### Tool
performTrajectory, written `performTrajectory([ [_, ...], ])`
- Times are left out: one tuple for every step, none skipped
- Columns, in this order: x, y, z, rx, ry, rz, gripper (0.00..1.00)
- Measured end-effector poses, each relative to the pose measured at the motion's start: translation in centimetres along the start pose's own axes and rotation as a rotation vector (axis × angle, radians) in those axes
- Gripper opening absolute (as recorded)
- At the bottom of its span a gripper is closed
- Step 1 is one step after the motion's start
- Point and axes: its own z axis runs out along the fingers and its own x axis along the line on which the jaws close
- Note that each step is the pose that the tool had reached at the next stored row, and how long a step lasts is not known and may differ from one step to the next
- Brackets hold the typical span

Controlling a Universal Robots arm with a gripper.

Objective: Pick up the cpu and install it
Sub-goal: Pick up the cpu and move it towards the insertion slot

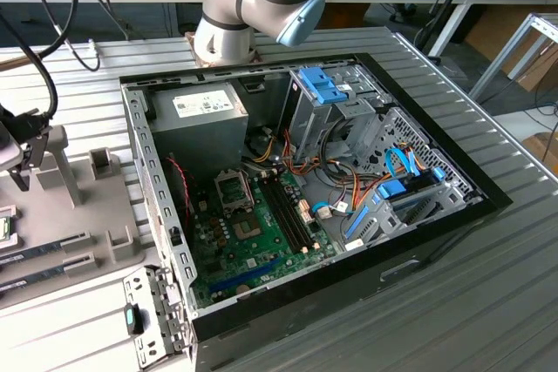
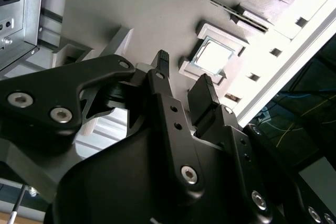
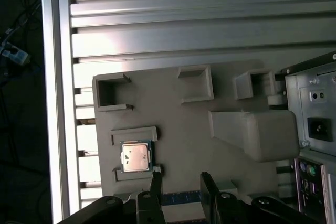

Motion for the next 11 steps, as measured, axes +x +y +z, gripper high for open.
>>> performTrajectory([
  [0.0, 0.0, 0.03, -0.0001, 0.0, 0.0, 0.42],
  [0.0, 0.0, 0.05, 0.0, 0.0, 0.0, 0.42],
  [0.0, 0.0, 0.09, -0.0001, -0.0001, 0.0, 0.42],
  [0.0, 0.0, 0.11, 0.0, 0.0, 0.0, 0.42],
  [0.0, -0.01, 0.16, -0.0001, -0.0001, 0.0, 0.42],
  [0.0, -0.01, 0.2, -0.0001, -0.0001, 0.0, 0.42],
  [0.0, -0.01, 0.22, 0.0, 0.0, 0.0, 0.42],
  [0.0, -0.01, 0.25, -0.0001, 0.0, 0.0, 0.42],
  [0.01, -0.01, 0.28, 0.0, 0.0, 0.0, 0.42],
  [0.01, -0.01, 0.31, 0.0, 0.0, 0.0, 0.42],
  [0.01, -0.01, 0.33, -0.0001, -0.0001, 0.0, 0.42],
])
